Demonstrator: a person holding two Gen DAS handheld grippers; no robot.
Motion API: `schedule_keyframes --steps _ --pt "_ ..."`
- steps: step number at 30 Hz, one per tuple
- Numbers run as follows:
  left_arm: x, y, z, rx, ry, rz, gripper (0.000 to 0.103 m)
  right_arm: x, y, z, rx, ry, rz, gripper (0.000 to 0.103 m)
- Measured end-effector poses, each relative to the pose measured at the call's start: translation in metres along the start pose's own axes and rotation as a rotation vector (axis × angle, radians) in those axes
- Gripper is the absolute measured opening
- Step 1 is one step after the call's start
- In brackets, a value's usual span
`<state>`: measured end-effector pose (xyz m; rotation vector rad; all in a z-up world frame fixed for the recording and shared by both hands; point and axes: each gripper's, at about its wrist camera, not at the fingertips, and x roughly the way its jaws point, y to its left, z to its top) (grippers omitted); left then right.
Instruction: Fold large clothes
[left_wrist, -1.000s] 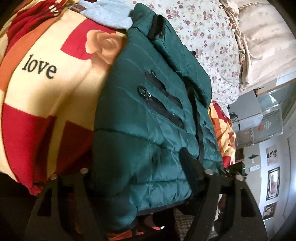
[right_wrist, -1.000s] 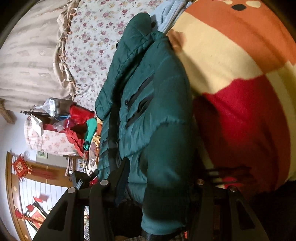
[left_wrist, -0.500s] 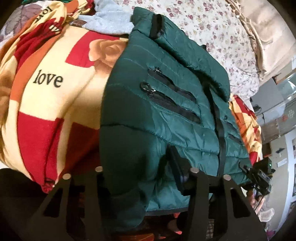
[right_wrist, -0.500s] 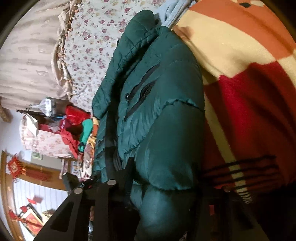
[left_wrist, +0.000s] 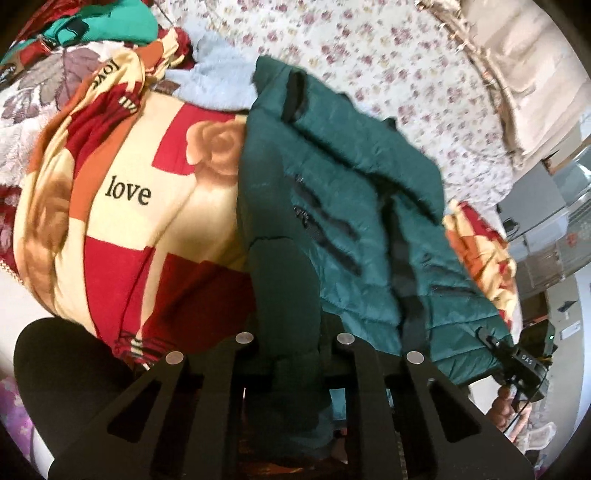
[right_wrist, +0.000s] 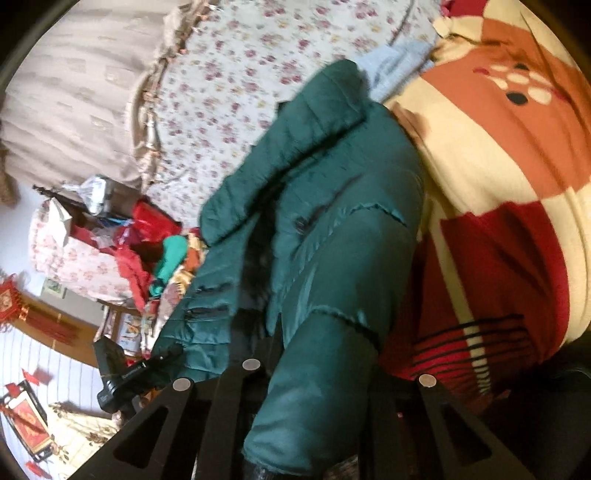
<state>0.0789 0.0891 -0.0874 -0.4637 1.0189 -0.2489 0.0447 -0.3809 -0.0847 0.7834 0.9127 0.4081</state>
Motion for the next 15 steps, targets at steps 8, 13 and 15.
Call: schedule_keyframes --steps 8,13,15 --pt "-0.035 0.006 -0.018 -0.059 0.003 -0.105 0.011 -0.022 0.020 -0.028 -0.035 0.018 0.036 0.013" --pt "-0.052 0.013 -0.035 -0.085 0.000 -0.128 0.011 -0.029 0.025 -0.039 -0.028 0.032 0.054 0.013" --pt "-0.057 0.009 -0.039 -0.072 -0.007 -0.116 0.011 -0.032 0.028 -0.040 -0.038 0.033 0.058 0.013"
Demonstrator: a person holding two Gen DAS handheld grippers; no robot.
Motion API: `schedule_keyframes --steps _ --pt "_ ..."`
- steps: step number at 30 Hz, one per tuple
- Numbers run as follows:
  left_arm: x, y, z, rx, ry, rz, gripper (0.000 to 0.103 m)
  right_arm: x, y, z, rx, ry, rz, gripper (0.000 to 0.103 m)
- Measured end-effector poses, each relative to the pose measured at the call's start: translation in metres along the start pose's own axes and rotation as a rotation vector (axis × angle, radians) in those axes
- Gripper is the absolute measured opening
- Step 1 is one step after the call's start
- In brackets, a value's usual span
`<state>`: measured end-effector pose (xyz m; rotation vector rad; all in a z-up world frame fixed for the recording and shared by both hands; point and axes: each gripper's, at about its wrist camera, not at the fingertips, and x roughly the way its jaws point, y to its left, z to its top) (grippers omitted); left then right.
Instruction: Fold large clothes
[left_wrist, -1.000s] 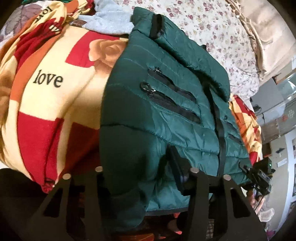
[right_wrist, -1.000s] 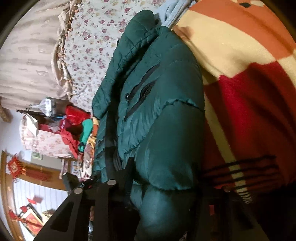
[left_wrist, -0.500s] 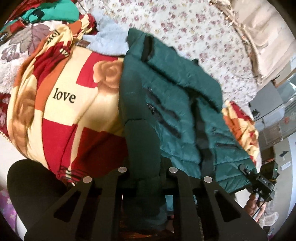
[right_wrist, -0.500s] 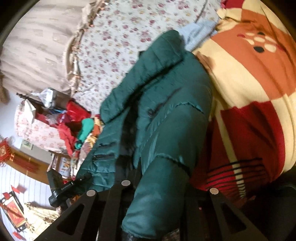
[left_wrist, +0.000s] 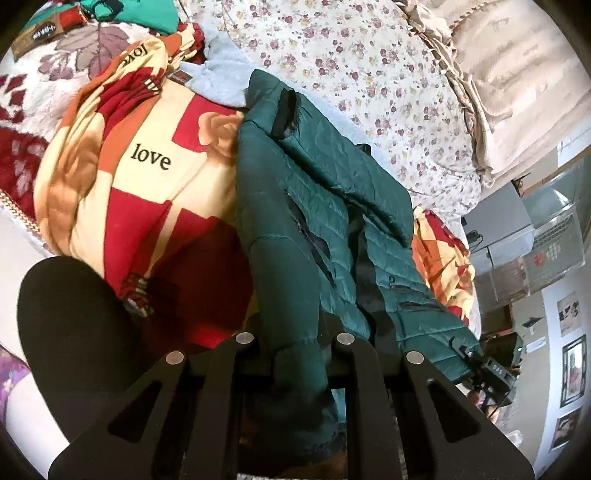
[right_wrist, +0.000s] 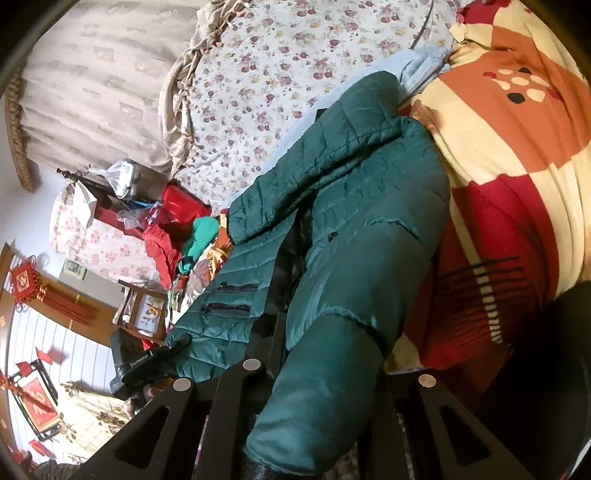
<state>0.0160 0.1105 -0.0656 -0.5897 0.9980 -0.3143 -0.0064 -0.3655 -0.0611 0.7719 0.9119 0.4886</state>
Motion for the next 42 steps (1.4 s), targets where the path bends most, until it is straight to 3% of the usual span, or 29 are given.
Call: schedule_keyframes --steps 8,12,26,35,42 --pt "-0.007 -0.015 0.009 0.053 -0.030 0.030 0.011 0.002 0.020 0.020 -0.047 -0.012 0.010 0.013" --pt "-0.005 -0.019 0.029 0.053 -0.039 0.044 0.011 0.002 0.034 0.043 -0.085 -0.034 0.010 0.013" --pt "0.011 -0.070 0.118 0.194 -0.160 0.149 0.011 0.023 0.066 0.140 -0.168 -0.148 -0.067 0.013" --pt "0.052 -0.091 0.186 0.261 -0.164 0.212 0.012 0.058 0.057 0.205 -0.178 -0.173 -0.175 0.013" --pt "0.112 -0.093 0.236 0.294 -0.131 0.352 0.012 0.109 0.032 0.260 -0.135 -0.143 -0.266 0.013"
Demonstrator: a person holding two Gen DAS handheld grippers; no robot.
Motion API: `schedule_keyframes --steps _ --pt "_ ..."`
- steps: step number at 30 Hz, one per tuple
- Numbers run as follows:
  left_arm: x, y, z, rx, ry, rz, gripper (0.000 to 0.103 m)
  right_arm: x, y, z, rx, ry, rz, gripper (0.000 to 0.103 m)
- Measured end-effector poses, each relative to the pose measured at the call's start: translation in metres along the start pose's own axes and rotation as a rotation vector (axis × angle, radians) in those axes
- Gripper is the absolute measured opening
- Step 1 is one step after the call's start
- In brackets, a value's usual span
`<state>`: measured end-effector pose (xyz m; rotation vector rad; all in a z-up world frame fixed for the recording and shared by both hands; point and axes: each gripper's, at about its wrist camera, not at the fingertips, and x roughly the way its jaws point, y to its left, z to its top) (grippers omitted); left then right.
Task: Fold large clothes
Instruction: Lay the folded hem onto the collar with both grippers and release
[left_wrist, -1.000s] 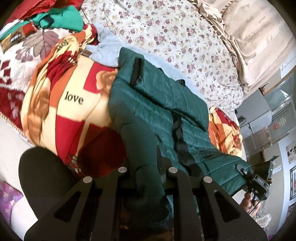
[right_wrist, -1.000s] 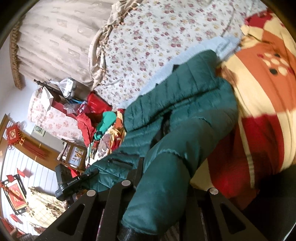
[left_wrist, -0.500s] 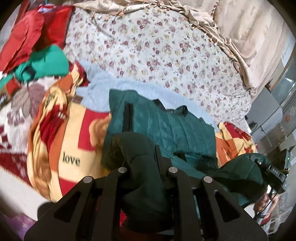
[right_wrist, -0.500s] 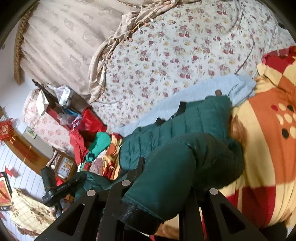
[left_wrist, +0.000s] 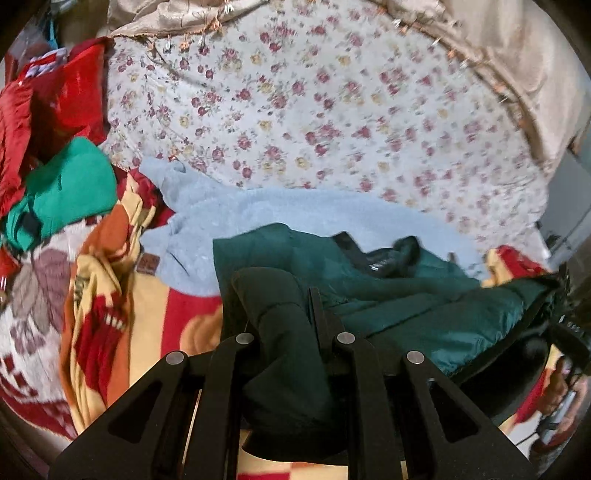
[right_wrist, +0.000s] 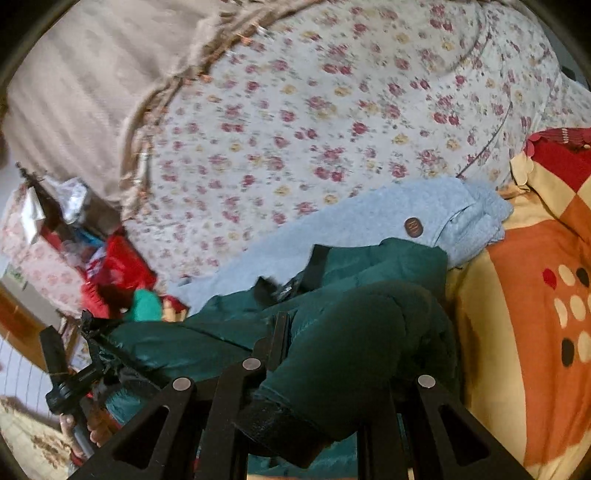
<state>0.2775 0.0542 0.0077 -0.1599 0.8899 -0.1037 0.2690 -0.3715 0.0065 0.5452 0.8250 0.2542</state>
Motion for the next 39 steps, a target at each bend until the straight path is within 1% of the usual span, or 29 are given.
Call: schedule_keyframes --steps 4,9,11,13,15,17,20,21,23,24,25,27,29,30,32,33,34,35,36,37,39 --pt "0.051 0.000 0.017 0.012 0.056 0.083 0.012 0.044 -0.019 0.017 0.021 0.041 -0.066 0.013" --pt "0.105 0.003 0.026 0.015 0.109 0.134 0.013 0.086 -0.034 0.026 0.030 0.077 -0.116 0.013" --pt "0.120 0.004 0.027 0.009 0.113 0.146 0.016 0.099 -0.039 0.026 0.020 0.086 -0.140 0.013" --pt "0.136 0.005 0.028 -0.002 0.114 0.152 0.017 0.112 -0.046 0.024 0.025 0.096 -0.158 0.013" --pt "0.146 0.006 0.029 -0.021 0.122 0.144 0.017 0.120 -0.054 0.023 0.049 0.102 -0.157 0.013" --pt "0.152 0.007 0.031 -0.046 0.127 0.131 0.018 0.123 -0.061 0.022 0.085 0.105 -0.137 0.014" --pt "0.149 0.011 0.037 -0.059 0.136 0.085 0.021 0.119 -0.071 0.022 0.139 0.103 -0.078 0.018" --pt "0.142 0.015 0.039 -0.073 0.131 0.046 0.022 0.114 -0.071 0.022 0.145 0.097 -0.061 0.019" --pt "0.126 0.026 0.041 -0.120 0.119 -0.049 0.027 0.105 -0.070 0.022 0.146 0.084 -0.038 0.023" --pt "0.120 0.029 0.043 -0.141 0.118 -0.083 0.028 0.100 -0.069 0.022 0.145 0.077 -0.031 0.025" --pt "0.112 0.036 0.044 -0.173 0.116 -0.128 0.031 0.094 -0.067 0.022 0.141 0.067 -0.027 0.028" --pt "0.102 0.043 0.046 -0.222 0.120 -0.177 0.034 0.086 -0.062 0.022 0.125 0.057 -0.032 0.030" --pt "0.094 0.046 0.047 -0.261 0.119 -0.206 0.041 0.082 -0.057 0.021 0.114 0.054 -0.043 0.032" --pt "0.088 0.047 0.048 -0.277 0.114 -0.224 0.043 0.079 -0.055 0.021 0.114 0.050 -0.049 0.033" --pt "0.080 0.050 0.050 -0.311 0.104 -0.270 0.052 0.075 -0.053 0.022 0.118 0.037 -0.052 0.036" --pt "0.075 0.052 0.052 -0.340 0.098 -0.311 0.054 0.072 -0.051 0.022 0.120 0.030 -0.048 0.040" --pt "0.071 0.055 0.053 -0.375 0.095 -0.357 0.058 0.069 -0.049 0.023 0.119 0.022 -0.040 0.054" --pt "0.067 0.060 0.054 -0.402 0.091 -0.389 0.060 0.065 -0.048 0.023 0.115 0.009 -0.041 0.066" --pt "0.063 0.061 0.055 -0.421 0.086 -0.413 0.060 0.059 -0.045 0.025 0.106 -0.020 -0.046 0.087" --pt "0.057 0.062 0.056 -0.430 0.075 -0.433 0.061 0.053 -0.042 0.026 0.097 -0.041 -0.053 0.099" --pt "0.046 0.058 0.058 -0.414 0.057 -0.422 0.061 0.039 -0.032 0.030 0.062 -0.091 -0.080 0.099"
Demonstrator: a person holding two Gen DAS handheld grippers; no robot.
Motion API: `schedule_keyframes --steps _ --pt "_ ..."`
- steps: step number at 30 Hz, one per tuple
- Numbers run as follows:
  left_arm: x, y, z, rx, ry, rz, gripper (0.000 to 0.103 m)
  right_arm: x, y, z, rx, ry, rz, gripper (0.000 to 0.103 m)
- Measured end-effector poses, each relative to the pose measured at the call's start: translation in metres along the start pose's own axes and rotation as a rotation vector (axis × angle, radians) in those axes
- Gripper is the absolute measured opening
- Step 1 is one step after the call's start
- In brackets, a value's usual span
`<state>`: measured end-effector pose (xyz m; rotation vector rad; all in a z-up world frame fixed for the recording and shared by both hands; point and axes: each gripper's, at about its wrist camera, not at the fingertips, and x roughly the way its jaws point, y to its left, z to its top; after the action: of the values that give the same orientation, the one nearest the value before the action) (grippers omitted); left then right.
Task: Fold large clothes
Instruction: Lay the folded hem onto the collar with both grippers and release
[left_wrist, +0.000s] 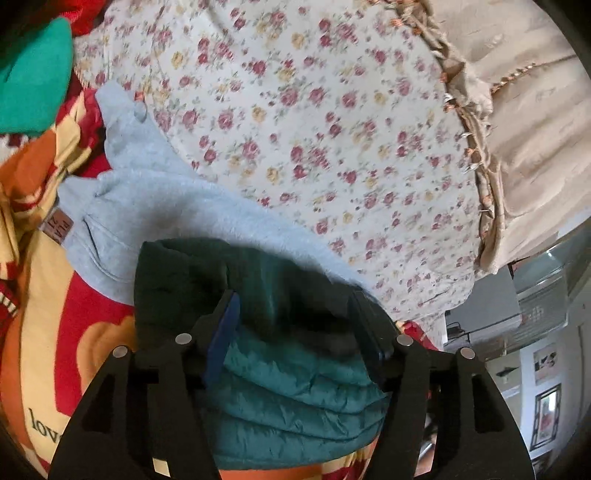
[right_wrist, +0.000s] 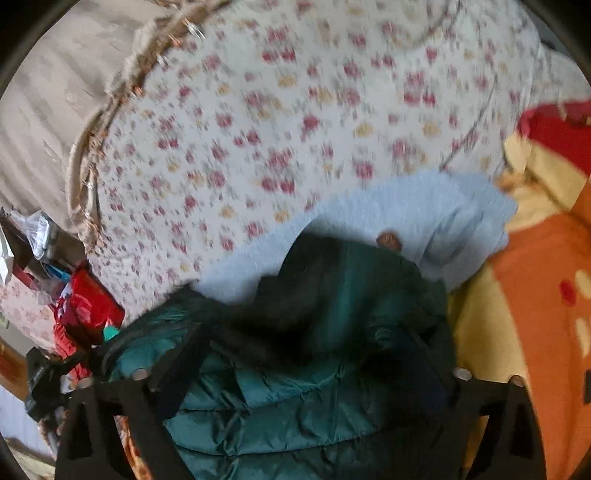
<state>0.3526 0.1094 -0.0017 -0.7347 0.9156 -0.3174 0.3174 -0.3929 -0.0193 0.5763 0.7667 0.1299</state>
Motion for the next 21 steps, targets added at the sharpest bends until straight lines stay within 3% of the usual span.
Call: schedule_keyframes --steps 3,8,11,13,16,21 --pt "-0.005 -0.019 -0.012 0.094 -0.024 0.085 0.061 -0.013 0.019 -0.001 -0.090 -0.038 -0.043 0.099" --pt "0.034 -0.059 -0.050 0.361 -0.001 0.253 0.061 0.009 0.046 -0.023 -0.228 0.057 -0.080 0.099" --pt "0.065 -0.074 -0.068 0.488 0.016 0.323 0.061 0.036 0.052 -0.039 -0.291 0.114 -0.098 0.090" --pt "0.095 -0.080 -0.077 0.594 0.009 0.435 0.061 0.057 0.050 -0.045 -0.308 0.147 -0.115 0.085" --pt "0.127 -0.062 -0.071 0.586 0.040 0.554 0.061 0.079 0.049 -0.048 -0.344 0.152 -0.137 0.084" --pt "0.143 -0.021 -0.052 0.499 0.052 0.591 0.062 0.106 0.056 -0.046 -0.409 0.156 -0.161 0.084"
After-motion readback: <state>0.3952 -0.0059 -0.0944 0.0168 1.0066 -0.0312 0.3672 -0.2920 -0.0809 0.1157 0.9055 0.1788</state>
